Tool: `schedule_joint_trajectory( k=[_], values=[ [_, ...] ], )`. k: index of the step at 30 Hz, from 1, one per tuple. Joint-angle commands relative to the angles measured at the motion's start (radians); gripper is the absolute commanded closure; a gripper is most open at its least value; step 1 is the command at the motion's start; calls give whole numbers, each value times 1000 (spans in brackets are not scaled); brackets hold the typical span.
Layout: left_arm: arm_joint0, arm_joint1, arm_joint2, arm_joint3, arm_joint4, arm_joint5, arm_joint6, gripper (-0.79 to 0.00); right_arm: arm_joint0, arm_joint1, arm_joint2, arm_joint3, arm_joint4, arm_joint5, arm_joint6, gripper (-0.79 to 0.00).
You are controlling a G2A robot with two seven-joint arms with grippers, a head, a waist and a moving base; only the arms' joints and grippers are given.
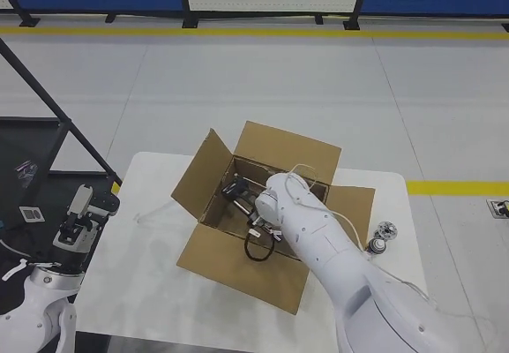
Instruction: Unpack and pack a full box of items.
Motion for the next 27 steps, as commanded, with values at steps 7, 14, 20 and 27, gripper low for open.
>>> schedule_joint_trajectory(
  k=[7, 14, 20, 27],
  values=[
    [0, 0, 0, 0, 0, 0, 0, -785, 31, 29, 33, 7, 45, -96, 11, 0],
    [0, 0, 0, 0, 0, 0, 0, -785, 59, 59, 62, 11, 83, -196, 15, 0],
    [0, 0, 0, 0, 0, 0, 0, -785, 69, 82, 78, 12, 103, -245, 47, 0],
    [0, 0, 0, 0, 0, 0, 0, -785, 70, 111, 97, 1, 123, -299, 22, 0]
  ],
)
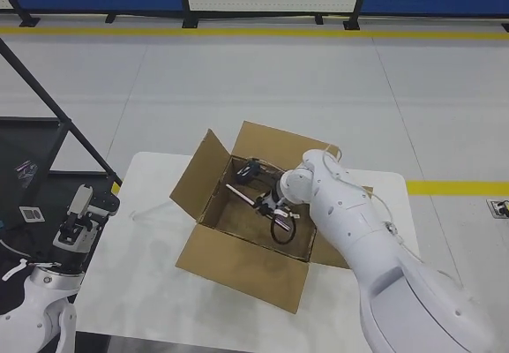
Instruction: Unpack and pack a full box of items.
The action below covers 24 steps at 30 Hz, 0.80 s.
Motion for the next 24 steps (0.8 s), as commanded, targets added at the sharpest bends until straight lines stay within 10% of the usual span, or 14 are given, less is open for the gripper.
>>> schedule_joint_trajectory(
  k=[1, 15, 24],
  values=[
    [0, 0, 0, 0, 0, 0, 0, -785, 2, 9, 5, -6, 4, -17, -11, 0],
    [0, 0, 0, 0, 0, 0, 0, -785, -45, 109, 56, -220, 5, -72, -25, 0],
    [0, 0, 0, 0, 0, 0, 0, -785, -403, 285, 285, -1072, -82, 175, 249, 0]
  ],
)
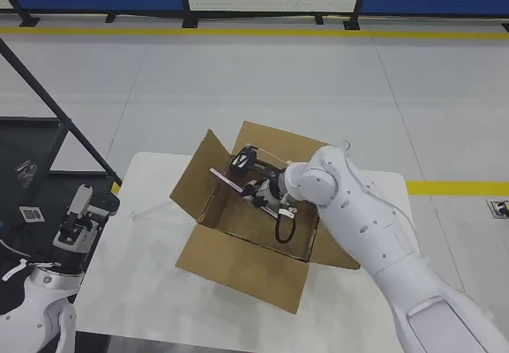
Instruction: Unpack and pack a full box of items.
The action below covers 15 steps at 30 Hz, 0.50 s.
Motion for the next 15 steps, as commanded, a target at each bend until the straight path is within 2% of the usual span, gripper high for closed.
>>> schedule_joint_trajectory(
  k=[1, 3, 6, 9, 15],
  values=[
    [0, 0, 0, 0, 0, 0, 0, -785, -151, 43, 91, -336, -35, 68, 107, 0],
    [0, 0, 0, 0, 0, 0, 0, -785, -279, 73, 163, -556, -67, 109, 178, 0],
    [0, 0, 0, 0, 0, 0, 0, -785, -385, 94, 220, -722, -103, 147, 212, 0],
    [0, 0, 0, 0, 0, 0, 0, -785, -416, 101, 248, -764, -131, 211, 194, 0],
    [0, 0, 0, 0, 0, 0, 0, -785, -416, 101, 248, -764, -131, 211, 194, 0]
  ],
)
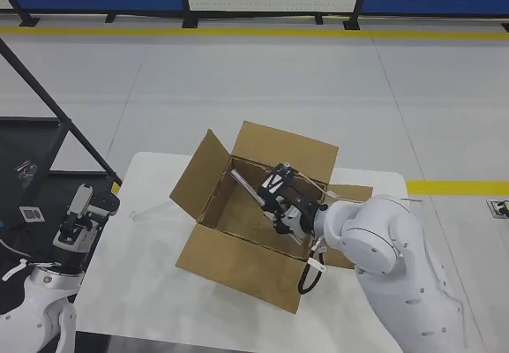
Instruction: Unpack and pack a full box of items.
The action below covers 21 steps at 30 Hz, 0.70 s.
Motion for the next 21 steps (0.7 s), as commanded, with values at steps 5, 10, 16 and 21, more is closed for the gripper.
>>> schedule_joint_trajectory(
  k=[5, 10, 16, 21],
  values=[
    [0, 0, 0, 0, 0, 0, 0, -785, 0, 0, 0, 0, 0, 0, 0, 0],
    [0, 0, 0, 0, 0, 0, 0, -785, -27, 6, 23, -19, -10, 7, -45, 0],
    [0, 0, 0, 0, 0, 0, 0, -785, -121, 35, 216, -99, 69, 37, -48, 0],
    [0, 0, 0, 0, 0, 0, 0, -785, -240, 61, 405, -171, 68, 93, -63, 0]
  ],
)
